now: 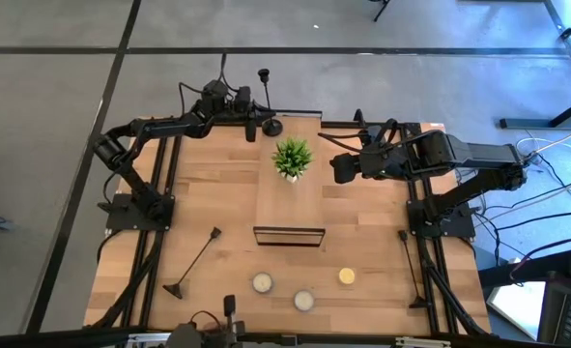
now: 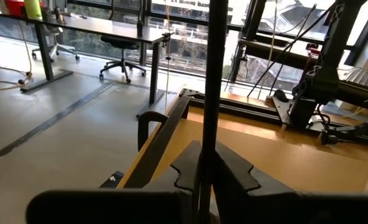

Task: Pick & Place candle stick holders
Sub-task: Put the middle candle holder on the shelf, then put the transparent scented candle on the shelf

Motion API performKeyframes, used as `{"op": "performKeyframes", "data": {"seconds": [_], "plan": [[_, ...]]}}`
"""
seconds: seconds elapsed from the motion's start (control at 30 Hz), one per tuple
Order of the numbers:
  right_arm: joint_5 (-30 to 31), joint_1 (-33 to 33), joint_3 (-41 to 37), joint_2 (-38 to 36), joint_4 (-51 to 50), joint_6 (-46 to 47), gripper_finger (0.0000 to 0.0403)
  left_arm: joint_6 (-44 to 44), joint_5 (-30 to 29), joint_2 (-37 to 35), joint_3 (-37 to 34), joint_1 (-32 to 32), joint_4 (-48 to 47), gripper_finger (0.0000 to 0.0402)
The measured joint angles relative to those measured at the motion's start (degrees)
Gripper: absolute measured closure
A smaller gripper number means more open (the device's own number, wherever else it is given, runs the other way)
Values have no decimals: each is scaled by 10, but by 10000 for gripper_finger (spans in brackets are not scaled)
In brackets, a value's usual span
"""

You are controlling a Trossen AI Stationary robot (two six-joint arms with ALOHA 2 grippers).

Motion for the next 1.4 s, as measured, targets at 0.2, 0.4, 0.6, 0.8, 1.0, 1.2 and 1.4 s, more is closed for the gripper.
{"op": "performKeyframes", "data": {"seconds": [0.2,0.4,0.6,0.8,1.0,1.2,1.4], "plan": [[0,0,0,0,0,0,105,0,-11,0,0,0,-1,365],[0,0,0,0,0,0,105,0,-11,0,0,0,-1,345],[0,0,0,0,0,0,105,1,-11,-17,0,0,-11,325],[0,0,0,0,0,-3,105,2,-11,-37,0,0,-49,310],[4,0,0,0,0,-5,105,0,-10,-39,0,-3,-93,306],[5,0,0,0,0,-4,105,-20,13,-48,0,-5,-106,306],[5,0,0,0,-1,-4,105,-23,25,-84,0,-3,-176,296]]}}
